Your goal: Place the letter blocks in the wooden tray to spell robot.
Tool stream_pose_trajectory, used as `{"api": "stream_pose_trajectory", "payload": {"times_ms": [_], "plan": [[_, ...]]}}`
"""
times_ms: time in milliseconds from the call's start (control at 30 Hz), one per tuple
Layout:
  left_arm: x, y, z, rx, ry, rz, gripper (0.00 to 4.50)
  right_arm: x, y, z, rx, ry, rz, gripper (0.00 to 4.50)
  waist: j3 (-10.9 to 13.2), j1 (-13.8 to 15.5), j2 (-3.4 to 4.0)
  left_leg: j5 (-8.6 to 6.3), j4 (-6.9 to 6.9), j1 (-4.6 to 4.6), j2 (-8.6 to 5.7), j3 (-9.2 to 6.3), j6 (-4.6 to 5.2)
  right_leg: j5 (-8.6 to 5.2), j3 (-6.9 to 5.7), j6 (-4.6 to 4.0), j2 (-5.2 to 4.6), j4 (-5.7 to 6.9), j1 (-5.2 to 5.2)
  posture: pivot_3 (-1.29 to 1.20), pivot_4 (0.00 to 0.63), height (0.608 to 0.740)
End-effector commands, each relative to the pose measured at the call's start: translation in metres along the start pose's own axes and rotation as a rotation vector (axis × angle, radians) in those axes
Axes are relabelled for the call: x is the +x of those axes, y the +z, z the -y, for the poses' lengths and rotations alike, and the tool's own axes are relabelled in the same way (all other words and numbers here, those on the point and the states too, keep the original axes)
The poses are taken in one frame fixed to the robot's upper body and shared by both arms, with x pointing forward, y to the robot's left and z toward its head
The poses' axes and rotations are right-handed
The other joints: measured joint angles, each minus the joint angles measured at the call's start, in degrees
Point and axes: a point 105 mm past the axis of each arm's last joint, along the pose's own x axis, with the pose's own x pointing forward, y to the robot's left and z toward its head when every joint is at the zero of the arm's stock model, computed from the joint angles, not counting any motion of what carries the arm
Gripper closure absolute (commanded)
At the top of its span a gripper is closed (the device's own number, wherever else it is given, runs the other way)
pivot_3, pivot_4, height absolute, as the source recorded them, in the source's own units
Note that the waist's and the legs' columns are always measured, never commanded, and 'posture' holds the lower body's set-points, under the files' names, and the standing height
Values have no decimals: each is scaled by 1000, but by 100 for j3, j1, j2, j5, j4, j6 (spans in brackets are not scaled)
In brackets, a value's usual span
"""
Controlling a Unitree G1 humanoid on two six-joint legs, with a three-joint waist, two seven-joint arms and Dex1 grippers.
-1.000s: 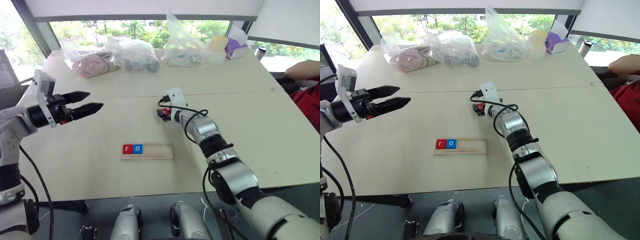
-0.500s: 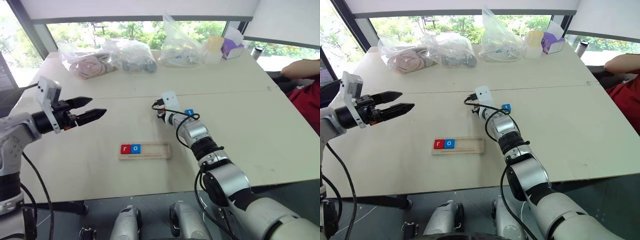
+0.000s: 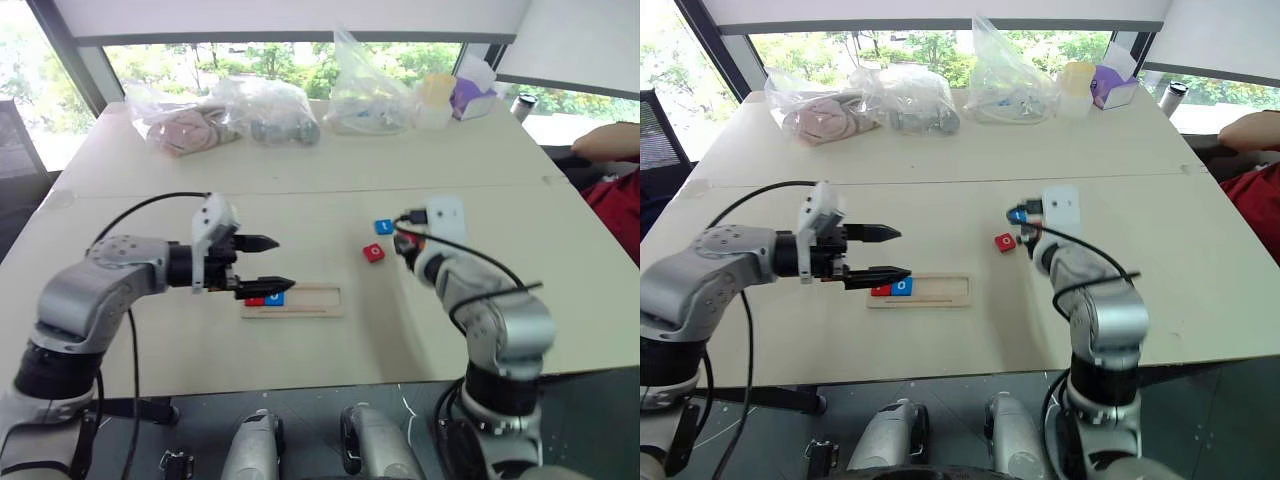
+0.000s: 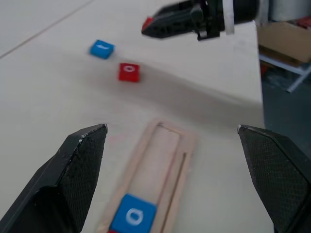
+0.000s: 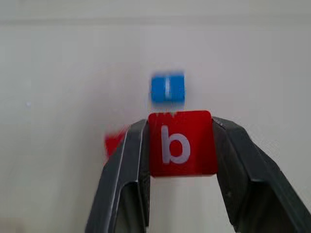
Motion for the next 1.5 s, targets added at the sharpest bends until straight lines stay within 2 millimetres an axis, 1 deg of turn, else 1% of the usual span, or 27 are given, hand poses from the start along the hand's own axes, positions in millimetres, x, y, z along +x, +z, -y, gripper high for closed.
{"api": "stream_pose_trajectory", "payload": {"times_ms": [33,67,167,300,400,433,467,533,567,600,700,800,867,900,967,1033,1100,1133,1233,1300,1400,1500], "plan": [[3,10,-1,60,-15,9,0,-10,-19,5,76,-71,-42,3279,-1,2,1,0,3,2,0,-8,0,4,1,-7,8,-1,1,0,150,740],[5,10,-2,59,-23,7,0,-8,-30,5,102,-88,-74,3279,-2,7,1,1,7,4,0,-16,-1,5,1,-8,17,-2,5,0,150,740],[7,7,-2,59,-40,-6,0,-4,-47,5,147,-128,-115,3279,2,-8,11,1,8,3,3,-23,-1,2,3,-4,23,-6,3,0,150,740],[8,6,-3,48,-56,-10,0,6,-49,0,150,-144,-104,3279,2,-5,11,1,7,0,3,-20,-1,5,10,-8,23,-12,1,0,150,740],[8,3,-2,43,-63,-21,0,10,-51,-11,151,-110,-102,3279,2,-8,11,1,5,-1,2,-19,-1,4,11,-8,23,-14,1,0,150,740],[7,2,-3,42,-62,-24,0,10,-52,-15,156,-96,-105,2218,2,-7,11,1,5,-1,3,-19,-1,4,11,-8,23,-14,1,0,150,740],[6,2,-3,40,-60,-26,0,9,-53,-15,156,-99,-107,1795,2,-6,11,1,5,-1,3,-20,-1,4,11,-8,23,-14,1,0,150,740],[4,1,-4,40,-53,-30,0,8,-52,-11,133,-113,-105,801,2,-5,11,1,5,-1,3,-21,-1,4,11,-7,23,-14,1,0,150,740],[3,1,-4,40,-51,-31,0,7,-52,-10,123,-118,-104,234,2,-4,11,1,5,-1,3,-21,-1,3,11,-6,23,-14,1,0,150,740],[2,-1,-5,40,-47,-37,0,4,-43,-7,101,-115,-74,62,2,1,11,1,5,-1,3,-21,-1,3,11,-5,23,-14,1,0,150,740],[-2,-5,-7,42,-43,-52,0,-6,-12,-5,35,-83,54,62,3,2,13,1,4,-5,3,-22,-1,2,11,-6,22,-16,-1,0,150,740],[-8,-7,-4,51,-87,-79,0,-23,19,-3,-107,-29,191,62,7,-2,15,1,3,-8,3,-21,-1,2,11,-5,21,-18,-5,0,150,740],[-12,-8,2,56,-138,-102,0,-31,31,-5,-178,51,254,62,7,0,15,0,3,-8,3,-19,-1,-1,11,-2,21,-20,-6,0,150,740],[-14,-8,5,60,-165,-116,0,-34,35,-7,-219,105,276,62,7,3,15,0,0,-8,3,-20,-1,-5,10,5,21,-21,-5,0,150,740],[-17,-6,14,80,-225,-141,0,-40,38,-7,-263,272,320,62,8,15,14,0,-4,-7,3,-21,-1,-7,9,7,23,-24,-5,0,150,740],[-20,-5,20,105,-263,-164,0,-44,33,-4,-334,435,337,62,10,27,15,0,-8,-8,3,-20,-1,-10,8,10,24,-28,-3,0,150,740],[-23,-7,23,128,-281,-196,0,-44,19,5,-433,552,300,62,12,31,15,0,-7,-8,2,-18,0,-12,9,14,23,-36,2,0,150,740],[-24,-9,24,142,-288,-217,0,-40,13,16,-465,583,277,62,14,29,13,-1,-7,-8,0,-16,0,-13,10,15,23,-41,4,0,150,740],[-25,-8,23,159,-287,-229,0,-24,-2,45,-534,638,200,62,17,17,11,-1,-1,-7,-4,-15,0,-12,13,15,24,-47,10,0,150,740],[-24,-5,20,159,-267,-214,0,-12,-6,59,-553,653,170,62,21,15,7,-1,3,-7,-4,-14,0,-12,15,15,25,-46,11,0,150,740],[-23,-5,16,151,-241,-209,0,1,-13,73,-589,706,108,62,33,8,7,0,5,-7,-3,-11,1,-10,17,13,35,-40,10,0,150,740],[-25,-6,16,147,-236,-218,0,7,-18,78,-621,742,70,62,36,29,5,-1,2,-7,2,-13,2,-11,19,12,48,-31,7,0,150,740]]}}
